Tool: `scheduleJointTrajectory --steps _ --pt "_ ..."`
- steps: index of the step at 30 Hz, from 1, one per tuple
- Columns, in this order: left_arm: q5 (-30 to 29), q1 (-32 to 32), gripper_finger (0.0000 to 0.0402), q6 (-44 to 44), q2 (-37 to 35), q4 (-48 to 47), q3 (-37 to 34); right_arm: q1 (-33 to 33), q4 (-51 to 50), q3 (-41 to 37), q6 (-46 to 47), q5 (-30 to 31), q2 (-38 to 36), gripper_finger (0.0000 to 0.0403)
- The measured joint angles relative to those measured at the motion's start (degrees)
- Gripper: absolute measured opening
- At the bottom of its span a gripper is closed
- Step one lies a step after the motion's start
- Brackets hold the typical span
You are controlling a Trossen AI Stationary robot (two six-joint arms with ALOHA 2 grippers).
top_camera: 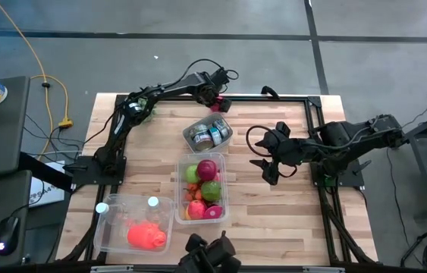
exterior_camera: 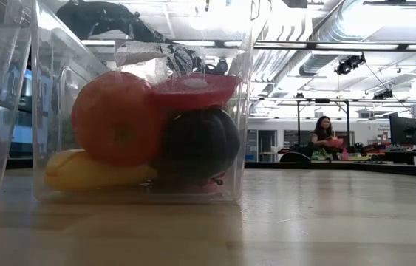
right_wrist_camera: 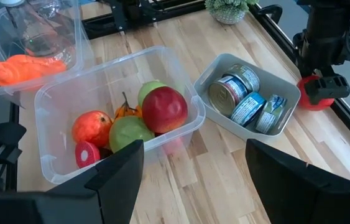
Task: Pick & Place Food Item
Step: Put the red apple into the right transparent bin
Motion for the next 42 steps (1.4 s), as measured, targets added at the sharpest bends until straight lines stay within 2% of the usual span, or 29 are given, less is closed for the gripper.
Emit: scheduleJointTrajectory --steps 4,14,23,26,35,42 --pt "1.6 0.0 0.0313 3.0 0.0 -0.4 0.0 0.0 0.0 0.0 0.8 -0.1 0.0 0.0270" --pt "2.1 0.1 0.0313 7.2 -1.3 -5.2 0.0 0.1 0.5 0.0 1.3 -1.1 0.0 0.0270" --pt "0.0 -1.2 0.0313 9.4 -11.3 -6.2 -0.1 0.1 1.8 0.0 1.8 -1.9 0.0 0.0270" --pt "2.0 -2.3 0.0313 14.1 -16.5 -8.2 0.0 0.2 2.5 0.0 2.0 -3.1 0.0 0.0270" --pt "2.9 -13.9 0.0313 20.5 -32.7 -21.3 0.0 0.3 4.3 0.0 2.2 -5.7 0.0 0.0270" --pt "4.1 -27.2 0.0316 15.0 -40.5 -22.8 0.0 0.6 9.1 -0.1 -1.1 -7.7 0.5 0.0270"
